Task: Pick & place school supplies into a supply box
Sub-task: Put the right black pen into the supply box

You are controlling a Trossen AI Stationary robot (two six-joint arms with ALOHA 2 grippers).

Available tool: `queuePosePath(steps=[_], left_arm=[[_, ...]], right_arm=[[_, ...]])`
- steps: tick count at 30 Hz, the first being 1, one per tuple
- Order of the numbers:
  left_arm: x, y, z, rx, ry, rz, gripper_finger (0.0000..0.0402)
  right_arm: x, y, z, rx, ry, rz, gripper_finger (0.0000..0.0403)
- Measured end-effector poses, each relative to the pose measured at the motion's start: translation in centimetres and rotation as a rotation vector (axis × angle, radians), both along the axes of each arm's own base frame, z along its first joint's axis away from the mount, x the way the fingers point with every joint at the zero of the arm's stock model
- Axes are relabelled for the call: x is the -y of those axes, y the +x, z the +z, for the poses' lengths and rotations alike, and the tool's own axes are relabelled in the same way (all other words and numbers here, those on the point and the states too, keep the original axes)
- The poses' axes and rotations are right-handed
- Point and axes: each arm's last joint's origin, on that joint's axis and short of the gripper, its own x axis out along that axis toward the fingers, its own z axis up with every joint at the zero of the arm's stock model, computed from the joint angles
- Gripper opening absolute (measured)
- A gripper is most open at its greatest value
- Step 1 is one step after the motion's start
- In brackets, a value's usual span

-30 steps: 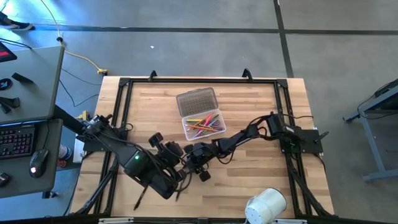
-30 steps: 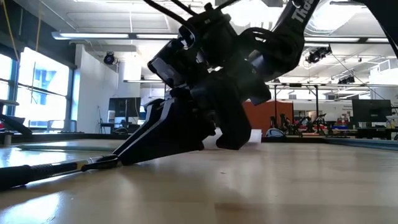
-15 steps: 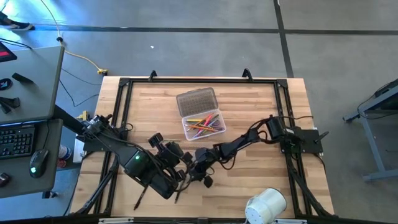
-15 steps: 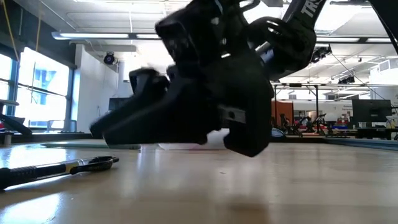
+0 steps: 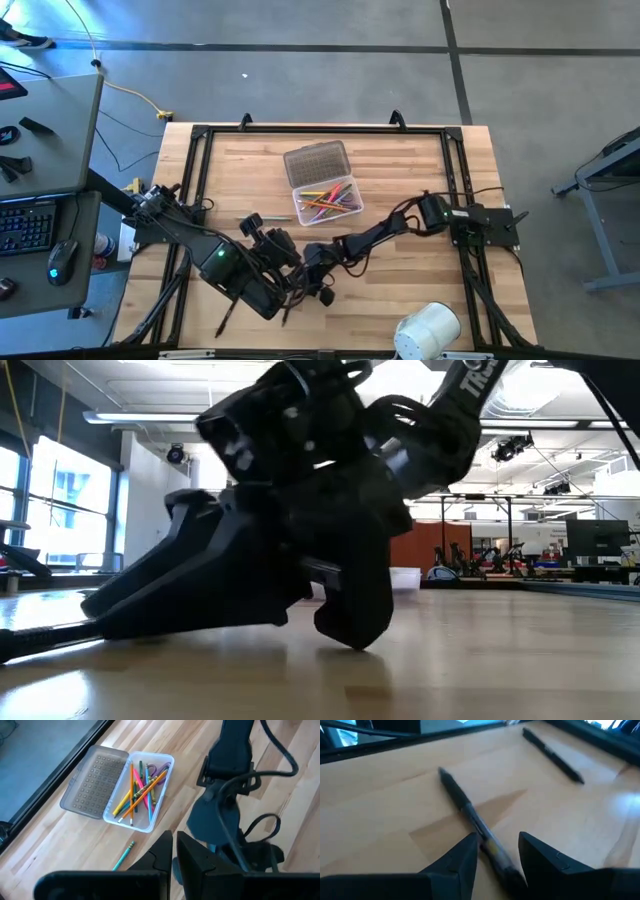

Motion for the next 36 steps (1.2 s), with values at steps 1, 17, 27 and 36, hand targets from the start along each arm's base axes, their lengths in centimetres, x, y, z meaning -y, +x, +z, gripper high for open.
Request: queuePosePath(steps=[1, 17, 27, 36], left_arm=[[0.0, 0.0, 0.0, 0.000, -0.001, 0.000, 0.0060], [0.0, 0.0, 0.0, -0.012, -0.020, -0.002, 0.0060], [0.1, 0.0, -0.1, -0.016, -0.055, 0.010, 0.0060], [0.1, 0.0, -0.1, 0.002, -0.074, 0.030, 0.0060]], right_arm=[[0.1, 0.2, -0.1, -0.018, -0.001, -0.005, 0.0131], [1.4, -0.2, -1.1, -0.254, 0.017, -0.090, 0.0015], [1.2, -2.0, 7.1, -0.261, -0.101, -0.242, 0.0019], [5.3, -7.5, 17.7, -0.225, -0.583, -0.711, 0.0032]])
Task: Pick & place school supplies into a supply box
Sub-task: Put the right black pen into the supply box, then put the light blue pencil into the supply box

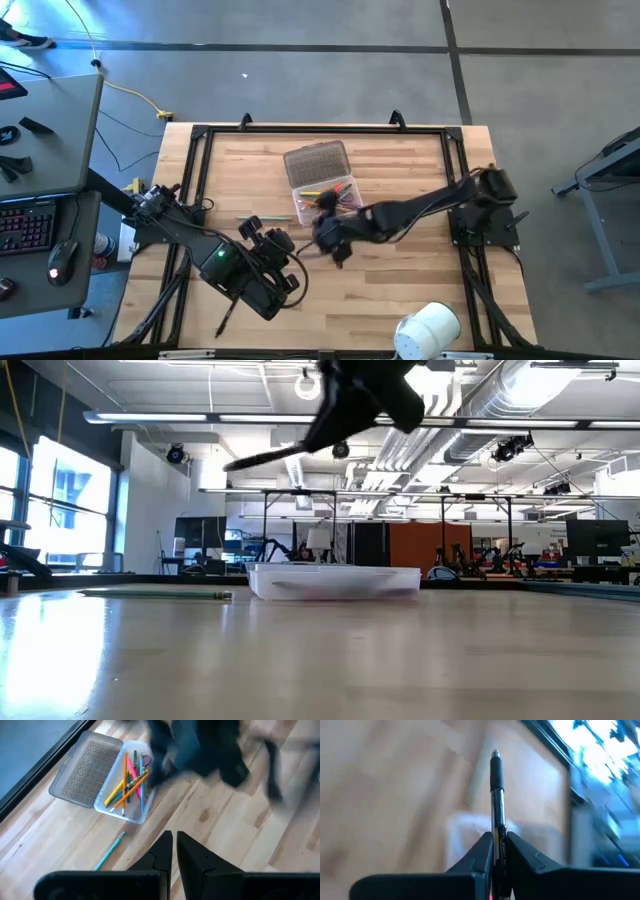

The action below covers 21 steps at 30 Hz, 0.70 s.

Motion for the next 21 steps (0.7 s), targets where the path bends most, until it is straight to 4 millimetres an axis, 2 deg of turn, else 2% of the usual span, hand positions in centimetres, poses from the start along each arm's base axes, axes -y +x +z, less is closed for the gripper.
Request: queuePosePath(steps=[2, 5, 11, 16, 21], left_arm=[[0.0, 0.0, 0.0, 0.001, 0.000, 0.000, 0.0060], [0.0, 0.0, 0.0, 0.003, -0.001, 0.000, 0.0060], [0.0, 0.0, 0.0, 0.011, 0.005, 0.001, 0.0060], [0.0, 0.1, 0.1, 0.027, 0.027, 0.007, 0.0060], [0.0, 0.1, 0.1, 0.028, 0.030, 0.007, 0.0060]], right_arm=[[1.7, -1.2, 1.1, -0.015, -0.022, -0.095, 0.0036], [4.3, -2.7, 0.6, -0.013, 0.063, -0.213, 0.0030], [8.6, -5.0, -4.7, 0.070, 0.172, -0.280, 0.0013], [10.0, -6.2, -7.8, 0.178, 0.206, -0.208, 0.0044], [10.3, -6.8, -8.7, 0.209, 0.236, -0.139, 0.0082]])
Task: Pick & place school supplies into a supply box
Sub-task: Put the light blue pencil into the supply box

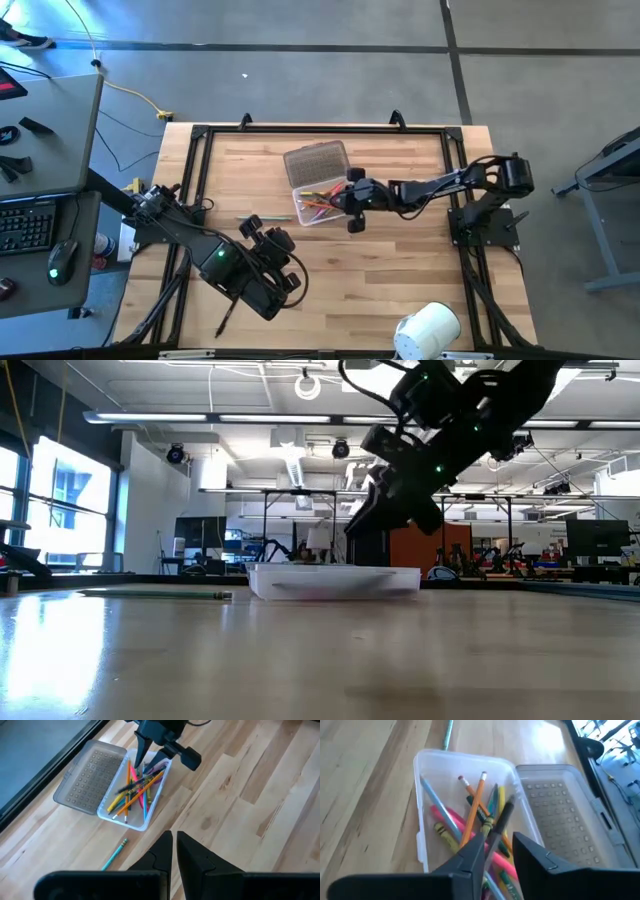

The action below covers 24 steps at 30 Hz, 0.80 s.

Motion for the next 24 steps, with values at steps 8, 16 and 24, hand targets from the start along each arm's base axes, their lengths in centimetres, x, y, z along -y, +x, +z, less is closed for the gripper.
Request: queuePosePath(steps=[8, 16, 24], left_arm=[[-0.1, -0.1, 0.0, -0.013, 0.012, -0.003, 0.0060], [-1.4, -1.8, 2.3, 0.033, 0.048, -0.047, 0.0060], [-5.4, -5.9, 2.5, 0.065, 0.225, -0.027, 0.0060]], right_arm=[[-0.1, 0.3, 0.4, 0.040, 0.064, -0.038, 0.0121], [-3.9, 2.0, 3.5, 0.107, 0.135, 0.069, 0.0122], [-9.2, -0.3, 7.6, 0.073, 0.081, 0.255, 0.0105]])
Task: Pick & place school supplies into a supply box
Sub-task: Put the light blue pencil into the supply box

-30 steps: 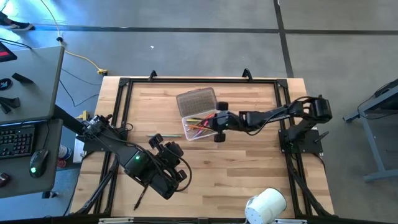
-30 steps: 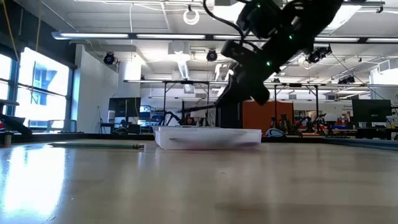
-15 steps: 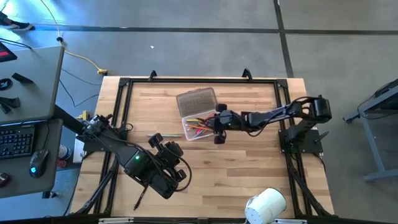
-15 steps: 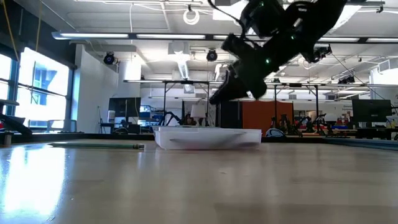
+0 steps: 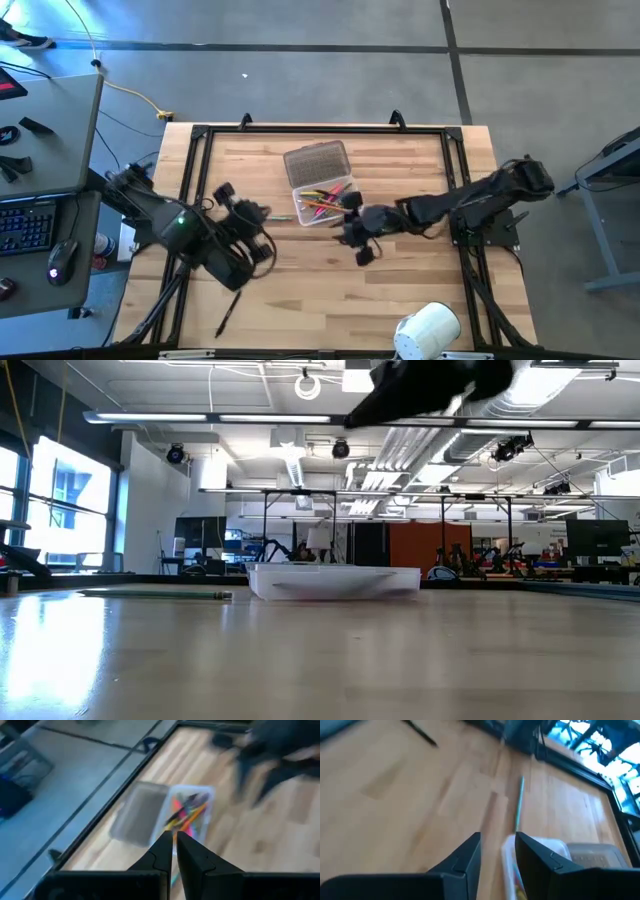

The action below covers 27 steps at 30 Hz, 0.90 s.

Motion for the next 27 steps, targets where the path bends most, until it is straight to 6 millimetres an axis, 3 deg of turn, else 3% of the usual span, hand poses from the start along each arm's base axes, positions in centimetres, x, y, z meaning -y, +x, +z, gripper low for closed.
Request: queuePosePath(steps=[4, 9, 13, 18, 27], left_arm=[[-2.8, -2.7, -2.7, -0.005, -0.042, 0.113, 0.0060], [-4.9, -4.6, -8.4, -0.002, -0.125, 0.303, 0.0060], [-5.9, -4.4, -12.7, 0.007, -0.157, 0.384, 0.0060], [-7.4, -3.3, -16.6, -0.089, -0.212, 0.358, 0.0060], [-11.5, -0.5, -18.5, -0.164, -0.392, 0.227, 0.0060]], right_arm=[[-1.5, -2.3, 1.9, -0.001, 0.059, -0.008, 0.0096], [-2.8, -5.0, 3.2, -0.069, 0.208, -0.038, 0.0089], [-3.6, -5.9, 3.3, -0.100, 0.226, -0.018, 0.0087], [-4.4, -6.2, 3.2, -0.109, 0.223, 0.012, 0.0087], [-4.7, -6.3, 3.1, -0.117, 0.230, 0.015, 0.0087]])
